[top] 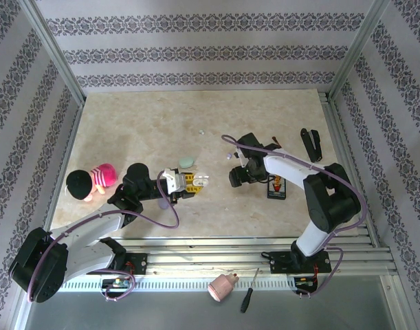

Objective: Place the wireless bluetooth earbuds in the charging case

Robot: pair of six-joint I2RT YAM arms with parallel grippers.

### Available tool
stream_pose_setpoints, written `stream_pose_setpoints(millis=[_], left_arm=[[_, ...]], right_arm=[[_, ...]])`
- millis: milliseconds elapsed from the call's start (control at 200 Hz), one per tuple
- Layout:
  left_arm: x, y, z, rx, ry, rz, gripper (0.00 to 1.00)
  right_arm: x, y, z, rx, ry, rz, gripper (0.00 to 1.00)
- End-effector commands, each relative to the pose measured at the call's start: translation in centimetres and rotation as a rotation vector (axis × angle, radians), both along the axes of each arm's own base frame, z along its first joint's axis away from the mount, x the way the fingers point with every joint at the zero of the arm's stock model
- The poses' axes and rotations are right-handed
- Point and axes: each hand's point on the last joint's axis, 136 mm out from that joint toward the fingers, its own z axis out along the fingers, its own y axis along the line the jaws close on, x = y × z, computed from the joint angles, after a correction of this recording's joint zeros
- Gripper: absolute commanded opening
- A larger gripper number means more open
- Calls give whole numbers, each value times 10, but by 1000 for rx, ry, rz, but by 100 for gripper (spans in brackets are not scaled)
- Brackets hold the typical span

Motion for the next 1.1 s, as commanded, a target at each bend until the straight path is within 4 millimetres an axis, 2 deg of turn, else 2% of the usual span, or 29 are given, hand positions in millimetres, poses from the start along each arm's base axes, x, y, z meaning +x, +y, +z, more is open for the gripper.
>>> stream_pose_setpoints(millis=[0, 110, 325, 844, 1094], left_arm=[[-11, -6, 2, 0, -36, -63, 0], [-11, -6, 1, 5, -40, -65, 0], [-14, -6, 1, 11, -46, -76, 0], [-21, -5, -2, 48, -75, -91, 0], [-21, -5, -4, 52, -72, -95, 0]], right_arm=[[-10, -16, 3, -159, 92, 101, 70], [-11, -21, 5, -251, 164, 161, 65], [-14, -8, 6, -391, 278, 316, 61], [3, -4, -7, -474, 364, 425, 48], [14, -8, -18, -497, 375, 428, 47]])
